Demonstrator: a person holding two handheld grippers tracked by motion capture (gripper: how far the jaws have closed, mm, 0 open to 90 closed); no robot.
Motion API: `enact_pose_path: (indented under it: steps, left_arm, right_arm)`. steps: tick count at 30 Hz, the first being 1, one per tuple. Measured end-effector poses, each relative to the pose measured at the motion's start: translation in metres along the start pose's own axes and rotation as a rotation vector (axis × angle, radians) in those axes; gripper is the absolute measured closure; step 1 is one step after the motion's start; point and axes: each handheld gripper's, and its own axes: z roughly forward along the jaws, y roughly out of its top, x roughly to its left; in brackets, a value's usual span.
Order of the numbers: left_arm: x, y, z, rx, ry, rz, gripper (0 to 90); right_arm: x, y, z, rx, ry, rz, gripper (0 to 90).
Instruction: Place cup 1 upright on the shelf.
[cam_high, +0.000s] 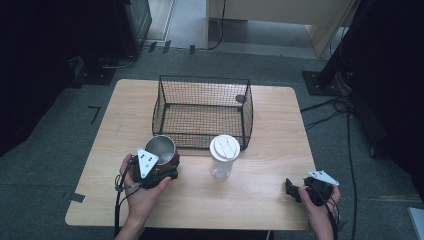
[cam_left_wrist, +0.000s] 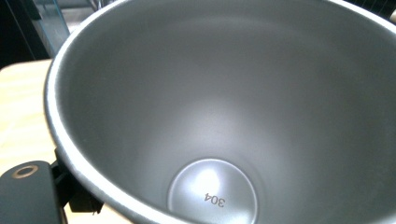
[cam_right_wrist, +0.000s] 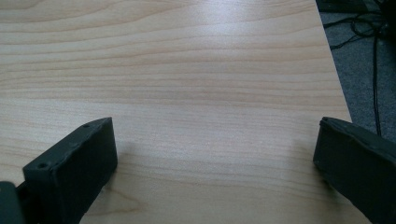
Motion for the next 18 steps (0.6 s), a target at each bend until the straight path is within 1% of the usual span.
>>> enact_pose_path:
  steps: [1, 3, 4, 7, 10, 15, 16, 18]
  left_arm:
    - [-0.001, 0.004, -0.001, -0.015, 0.0, 0.003, 8.6]
    - [-0.001, 0.006, -0.001, -0.023, 0.002, 0.01, 8.7]
    - [-0.002, 0.01, -0.001, -0.035, 0.003, 0.018, 8.6]
    - [-0.004, 0.017, -0.001, -0.06, 0.003, 0.021, 8.6]
    - [-0.005, 0.021, -0.001, -0.073, 0.002, 0.023, 8.6]
    - [-0.007, 0.036, 0.002, -0.107, 0.004, 0.035, 8.6]
    - [-0.007, 0.036, 0.002, -0.107, 0.004, 0.035, 8.6]
    - [-0.008, 0.043, 0.003, -0.125, 0.005, 0.04, 8.6]
  right_arm:
    - [0.0, 0.0, 0.0, 0.0, 0.0, 0.0, 0.0]
    - [0.0, 0.0, 0.0, 0.0, 0.0, 0.0, 0.0]
    - [0.0, 0.0, 0.0, 0.0, 0.0, 0.0, 0.0]
    - [0.0, 0.0, 0.0, 0.0, 0.0, 0.0, 0.0]
    - [0.0, 0.0, 0.0, 0.0, 0.0, 0.0, 0.0]
    - [0.0, 0.0, 0.0, 0.0, -0.001, 0.002, 0.0]
    - [0.0, 0.0, 0.0, 0.0, -0.001, 0.002, 0.0]
    - [0.0, 0.0, 0.0, 0.0, 0.0, 0.003, 0.0]
